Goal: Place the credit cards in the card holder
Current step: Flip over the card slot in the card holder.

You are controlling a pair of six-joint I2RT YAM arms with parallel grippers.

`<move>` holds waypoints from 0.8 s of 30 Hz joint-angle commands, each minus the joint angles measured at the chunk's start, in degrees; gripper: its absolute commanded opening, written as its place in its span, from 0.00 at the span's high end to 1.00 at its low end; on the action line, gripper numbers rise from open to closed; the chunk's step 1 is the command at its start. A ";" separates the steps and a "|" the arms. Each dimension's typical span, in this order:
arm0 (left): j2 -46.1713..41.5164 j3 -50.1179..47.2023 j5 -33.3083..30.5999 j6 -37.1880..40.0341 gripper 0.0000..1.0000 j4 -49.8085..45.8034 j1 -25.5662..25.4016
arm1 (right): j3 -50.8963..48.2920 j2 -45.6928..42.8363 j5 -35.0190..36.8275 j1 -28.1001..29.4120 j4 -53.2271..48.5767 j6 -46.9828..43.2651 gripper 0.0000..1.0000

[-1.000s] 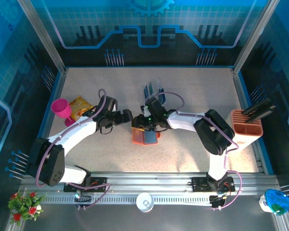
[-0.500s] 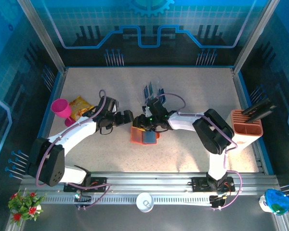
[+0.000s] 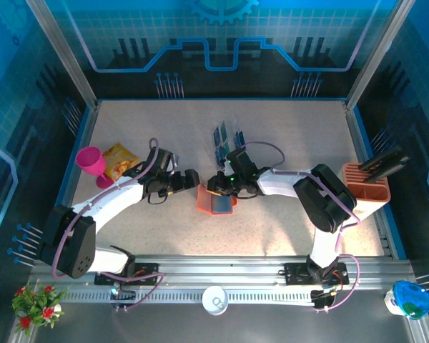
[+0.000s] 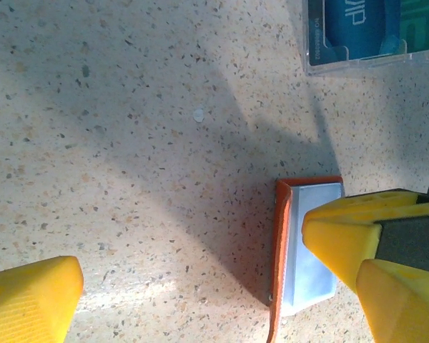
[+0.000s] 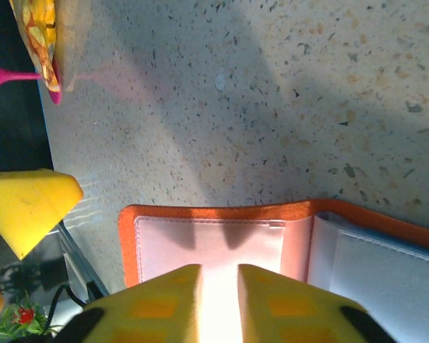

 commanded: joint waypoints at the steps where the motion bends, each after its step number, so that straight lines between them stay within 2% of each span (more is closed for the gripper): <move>1: -1.34 -0.87 0.76 1.83 0.01 0.72 -1.36 | -0.65 -0.96 -0.80 -0.03 0.53 -0.01 0.84; 11: 2.32 -0.24 -0.92 2.62 0.01 1.40 -5.84 | 1.09 1.42 -0.46 0.38 0.86 0.14 0.86; 24: 8.10 -1.76 -5.08 5.06 0.01 1.19 -7.03 | 1.05 -5.79 0.94 -4.33 -4.49 -2.39 0.85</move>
